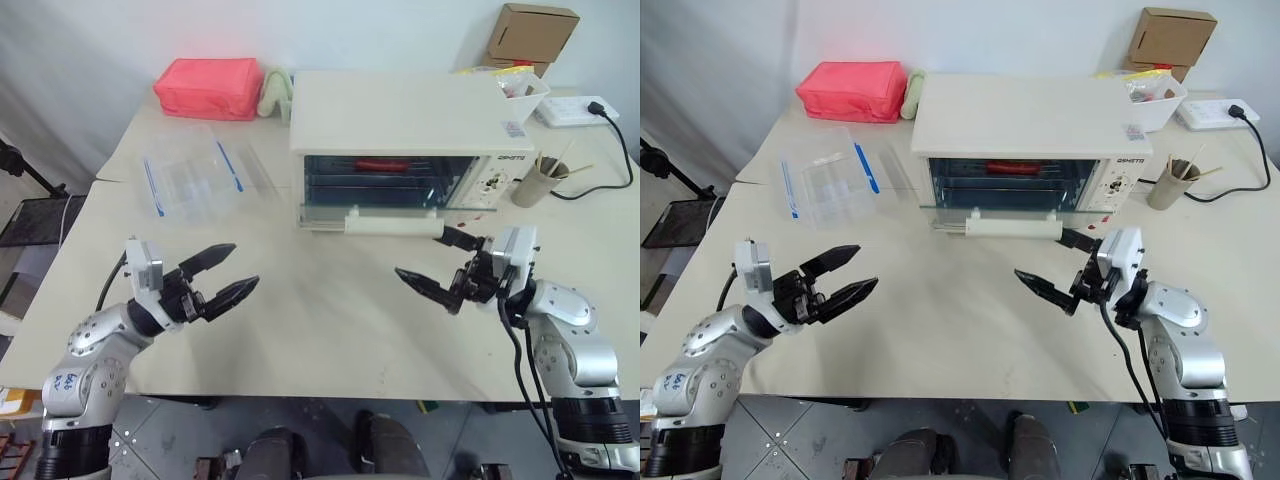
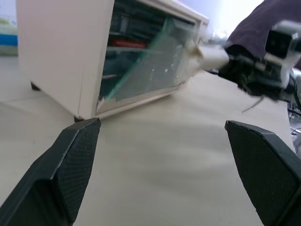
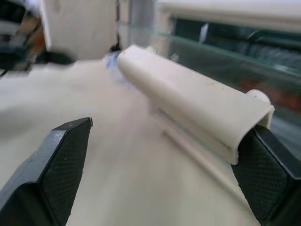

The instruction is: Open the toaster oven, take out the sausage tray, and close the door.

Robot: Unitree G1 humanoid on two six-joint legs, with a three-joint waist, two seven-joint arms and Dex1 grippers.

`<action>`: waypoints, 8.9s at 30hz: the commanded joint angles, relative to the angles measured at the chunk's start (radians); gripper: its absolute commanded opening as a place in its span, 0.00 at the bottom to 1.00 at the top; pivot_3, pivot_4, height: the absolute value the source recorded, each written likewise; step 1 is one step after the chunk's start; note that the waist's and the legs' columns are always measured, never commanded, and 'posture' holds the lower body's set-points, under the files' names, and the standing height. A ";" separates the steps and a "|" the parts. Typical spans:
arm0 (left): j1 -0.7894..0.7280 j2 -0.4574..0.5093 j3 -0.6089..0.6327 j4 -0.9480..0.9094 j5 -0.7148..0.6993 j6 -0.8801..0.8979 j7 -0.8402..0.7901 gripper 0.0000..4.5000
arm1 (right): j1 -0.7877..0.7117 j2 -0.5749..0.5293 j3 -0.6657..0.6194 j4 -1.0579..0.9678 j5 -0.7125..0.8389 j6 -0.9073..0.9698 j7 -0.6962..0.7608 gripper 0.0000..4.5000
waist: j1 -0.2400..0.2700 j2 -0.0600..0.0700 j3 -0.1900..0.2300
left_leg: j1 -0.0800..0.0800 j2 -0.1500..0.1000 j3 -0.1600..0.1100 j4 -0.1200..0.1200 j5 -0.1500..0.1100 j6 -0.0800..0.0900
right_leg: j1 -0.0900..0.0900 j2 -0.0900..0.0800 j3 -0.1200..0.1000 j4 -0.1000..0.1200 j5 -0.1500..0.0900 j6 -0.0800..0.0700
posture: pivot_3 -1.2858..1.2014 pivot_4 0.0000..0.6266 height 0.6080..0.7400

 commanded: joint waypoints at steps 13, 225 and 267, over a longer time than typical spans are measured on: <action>-0.435 -0.270 -0.149 0.478 0.259 -0.273 0.057 0.01 | -0.008 0.008 0.018 0.051 -0.084 -0.192 0.019 1.00 | 0.003 -0.002 0.001 | 0.000 0.000 0.001 0.001 0.001 0.001 | 0.001 0.006 -0.011 0.000 0.000 0.001 | 0.52 0.24 1.00; 0.528 -0.146 0.415 -0.104 -1.227 0.736 0.799 0.00 | -0.156 -0.086 -0.148 0.092 0.196 0.076 -0.003 0.01 | -0.001 -0.003 0.001 | 0.002 0.000 -0.003 0.000 -0.001 -0.009 | 0.000 -0.003 0.006 -0.001 -0.002 -0.003 | 0.52 0.24 1.00; -0.613 -0.157 -0.410 0.760 -0.287 1.082 0.222 0.09 | 0.841 -0.049 -0.527 -0.464 0.202 0.040 0.083 1.00 | 0.081 0.001 -0.002 | 0.003 -0.012 -0.002 0.001 0.000 -0.007 | 0.004 -0.005 0.013 -0.004 0.005 0.008 | 0.52 0.24 1.00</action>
